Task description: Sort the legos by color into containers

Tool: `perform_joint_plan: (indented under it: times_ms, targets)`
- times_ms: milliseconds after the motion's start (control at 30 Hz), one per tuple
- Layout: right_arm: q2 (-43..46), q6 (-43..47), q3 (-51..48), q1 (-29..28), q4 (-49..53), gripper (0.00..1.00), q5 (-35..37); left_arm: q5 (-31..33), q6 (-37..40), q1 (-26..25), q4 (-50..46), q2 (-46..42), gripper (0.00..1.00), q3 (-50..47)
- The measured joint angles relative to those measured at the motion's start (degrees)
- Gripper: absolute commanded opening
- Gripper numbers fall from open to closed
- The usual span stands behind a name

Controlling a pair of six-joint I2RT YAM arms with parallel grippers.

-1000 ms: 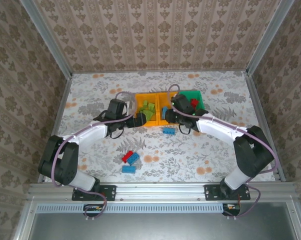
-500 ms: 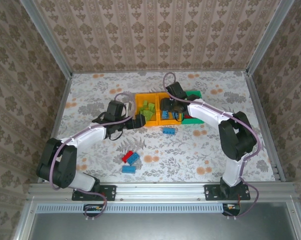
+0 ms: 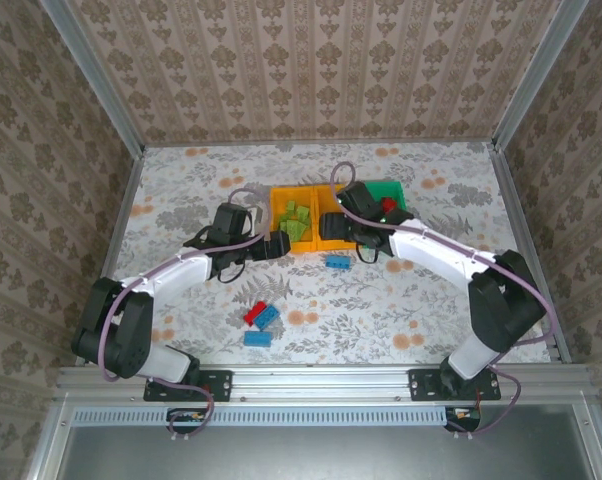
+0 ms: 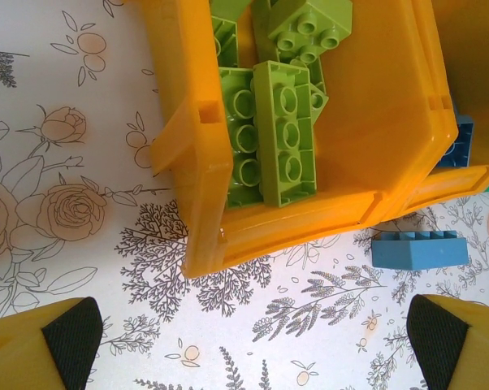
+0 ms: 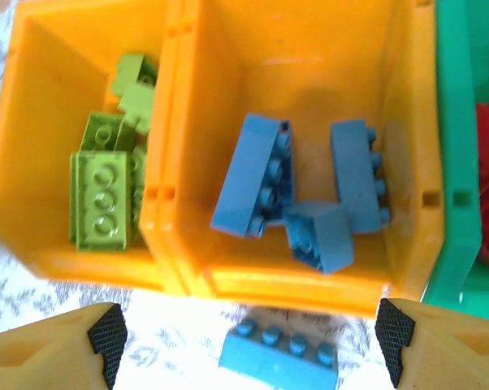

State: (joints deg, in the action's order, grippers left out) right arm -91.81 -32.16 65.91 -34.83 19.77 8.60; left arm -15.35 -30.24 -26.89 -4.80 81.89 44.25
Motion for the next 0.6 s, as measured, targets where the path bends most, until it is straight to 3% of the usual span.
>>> perform_joint_plan:
  times_ms: [200, 600]
  targets:
    - [-0.5, -4.2, -4.5, -3.8, 0.5, 0.86, 2.1, 0.0, 0.0, 0.0, 0.1, 0.0, 1.0, 0.0]
    - [-8.4, -10.5, -5.8, -4.8, 0.9, 0.88, 3.2, 0.0, 0.0, 0.0, 0.1, 0.0, 1.0, 0.0]
